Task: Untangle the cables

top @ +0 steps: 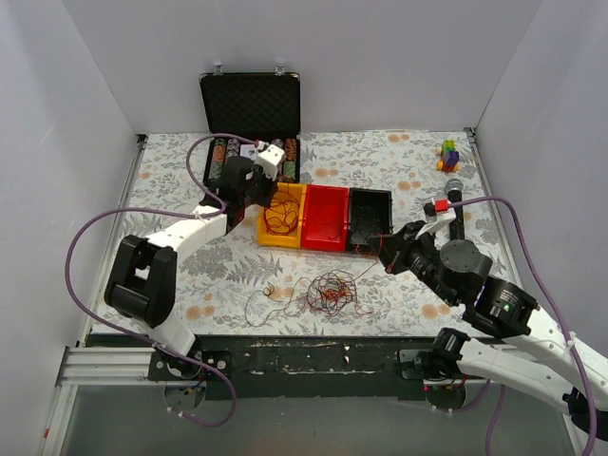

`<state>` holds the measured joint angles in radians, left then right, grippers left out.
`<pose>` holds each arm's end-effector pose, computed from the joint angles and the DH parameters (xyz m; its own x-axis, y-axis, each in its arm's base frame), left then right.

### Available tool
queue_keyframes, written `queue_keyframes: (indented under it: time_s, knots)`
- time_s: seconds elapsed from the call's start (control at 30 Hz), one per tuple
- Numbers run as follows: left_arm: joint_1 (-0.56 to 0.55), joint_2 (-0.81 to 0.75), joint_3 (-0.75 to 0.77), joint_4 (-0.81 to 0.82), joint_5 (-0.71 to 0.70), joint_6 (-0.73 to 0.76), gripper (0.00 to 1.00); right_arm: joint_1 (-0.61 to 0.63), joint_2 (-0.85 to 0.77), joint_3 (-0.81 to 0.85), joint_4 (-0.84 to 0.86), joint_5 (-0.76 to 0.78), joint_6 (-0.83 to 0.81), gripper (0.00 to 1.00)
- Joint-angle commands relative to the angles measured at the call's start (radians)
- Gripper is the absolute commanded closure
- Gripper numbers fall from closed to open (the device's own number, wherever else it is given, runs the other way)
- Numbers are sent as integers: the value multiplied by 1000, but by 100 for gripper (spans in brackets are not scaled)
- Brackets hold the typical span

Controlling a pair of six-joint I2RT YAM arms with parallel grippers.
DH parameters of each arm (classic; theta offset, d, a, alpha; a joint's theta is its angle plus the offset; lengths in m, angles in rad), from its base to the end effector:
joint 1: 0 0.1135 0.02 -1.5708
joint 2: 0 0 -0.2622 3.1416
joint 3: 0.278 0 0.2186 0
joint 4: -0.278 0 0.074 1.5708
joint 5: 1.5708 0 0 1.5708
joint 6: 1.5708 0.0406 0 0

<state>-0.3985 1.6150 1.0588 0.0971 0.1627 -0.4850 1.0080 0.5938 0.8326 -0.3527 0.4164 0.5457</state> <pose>0.3145 -0.1396 0.2649 -0.6022 -0.2456 -0.7596 0.2668 0.8349 -0.4814 0.0689 0.0785 0.3556 -0.3420 0.3475 -0.8731 -0.4464 0.7575 0.4764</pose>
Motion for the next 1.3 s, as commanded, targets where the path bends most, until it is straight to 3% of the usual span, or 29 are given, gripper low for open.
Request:
queue_keyframes:
  time_s: [0.0,0.03,0.1,0.2,0.33,0.43,0.53,0.6,0.73,0.8,1.1,1.27]
  knots:
    - [-39,51,35,-81,-29,48,78,-5,14,63,20,1,-1,99]
    - [-45,72,53,-124,-35,43,67,-3,18,65,21,-2,0,99]
    - [-46,85,81,-158,-14,34,63,-5,23,79,17,-4,-1,99]
    - [-51,31,78,-135,17,34,46,-5,34,89,8,-8,-1,99]
    - [-59,-50,93,-177,50,37,34,-5,41,94,11,-11,-1,99]
    - [-60,-136,109,-214,64,17,15,-5,54,92,23,-24,-1,99]
    - [-60,-248,125,-240,98,3,2,-5,69,99,32,-42,-3,99]
    - [-60,-331,124,-243,167,-6,2,-3,78,100,47,-59,-10,99]
    - [-68,-461,83,-287,528,5,2,-5,110,111,81,-103,-15,99]
    - [-112,-507,34,-293,601,2,2,-5,127,122,110,-122,-10,99]
    - [-391,-543,-215,-200,482,68,2,-5,202,195,198,-166,8,99]
    - [-434,-428,-220,-65,454,36,2,-5,201,183,242,-185,25,99]
